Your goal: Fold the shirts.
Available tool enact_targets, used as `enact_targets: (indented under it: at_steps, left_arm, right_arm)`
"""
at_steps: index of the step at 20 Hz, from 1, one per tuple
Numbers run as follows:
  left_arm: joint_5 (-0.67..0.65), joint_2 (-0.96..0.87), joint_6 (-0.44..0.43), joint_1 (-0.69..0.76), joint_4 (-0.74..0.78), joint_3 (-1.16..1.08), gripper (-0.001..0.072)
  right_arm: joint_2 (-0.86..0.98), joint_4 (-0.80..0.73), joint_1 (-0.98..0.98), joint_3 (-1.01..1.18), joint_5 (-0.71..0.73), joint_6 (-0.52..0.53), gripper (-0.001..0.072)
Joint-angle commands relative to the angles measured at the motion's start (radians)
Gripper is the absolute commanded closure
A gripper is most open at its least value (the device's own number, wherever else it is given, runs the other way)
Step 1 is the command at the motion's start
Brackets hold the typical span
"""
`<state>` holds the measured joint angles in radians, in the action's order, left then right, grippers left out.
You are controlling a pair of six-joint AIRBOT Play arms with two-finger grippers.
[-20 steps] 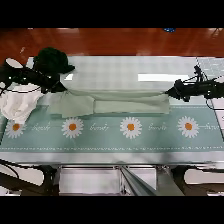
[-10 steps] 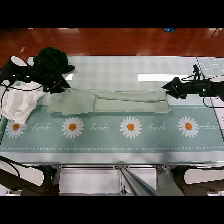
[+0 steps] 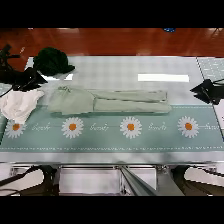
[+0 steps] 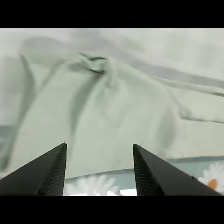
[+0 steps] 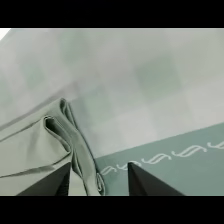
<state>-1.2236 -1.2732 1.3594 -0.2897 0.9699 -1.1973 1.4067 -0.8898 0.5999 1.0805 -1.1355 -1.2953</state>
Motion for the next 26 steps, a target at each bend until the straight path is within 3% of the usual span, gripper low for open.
enact_targets:
  at_steps: [1, 8, 15, 16, 17, 18, 20, 21, 22, 23, 26]
  left_arm:
    - [0.172, 0.241, -0.076, 0.087, -0.096, 0.266, 0.0199]
    - [0.240, 0.290, -0.038, 0.277, -0.097, 0.417, 0.0200]
    - [0.300, 0.290, -0.018, 0.311, -0.108, 0.417, 0.0200]
    - [0.311, 0.288, -0.012, 0.311, -0.114, 0.417, 0.0199]
    - [0.316, 0.286, -0.012, 0.311, -0.123, 0.416, 0.0200]
    - [0.317, 0.282, -0.012, 0.311, -0.126, 0.415, 0.0200]
    - [0.315, 0.276, -0.013, 0.311, -0.126, 0.415, 0.0205]
    - [0.315, 0.276, -0.013, 0.311, -0.126, 0.415, 0.0334]
    - [0.315, 0.276, -0.013, 0.313, -0.127, 0.415, 0.0641]
    - [0.323, 0.275, -0.016, 0.323, -0.135, 0.415, 0.0691]
    - [0.394, 0.254, -0.074, 0.415, -0.217, 0.411, 0.0692]
  right_arm:
    - [0.018, 0.076, 0.014, -0.098, 0.035, 0.027, 0.0301]
    - [0.217, 0.226, -0.135, -0.103, 0.044, 0.036, 0.0302]
    - [0.275, 0.322, -0.277, -0.081, 0.082, 0.062, 0.0304]
    - [0.276, 0.322, -0.302, -0.067, 0.091, 0.061, 0.0362]
    - [0.275, 0.322, -0.327, -0.049, 0.090, 0.064, 0.0555]
    - [0.274, 0.322, -0.345, -0.029, 0.072, 0.085, 0.0685]
    - [0.252, 0.307, -0.352, 0.000, 0.013, 0.090, 0.0685]
    - [0.219, 0.271, -0.347, 0.000, -0.010, 0.089, 0.0685]
    - [0.176, 0.211, -0.344, 0.000, -0.031, 0.079, 0.0685]
    - [0.114, 0.124, -0.343, 0.000, -0.049, 0.056, 0.0685]
    - [-0.124, -0.037, -0.344, -0.035, -0.071, 0.008, 0.0685]
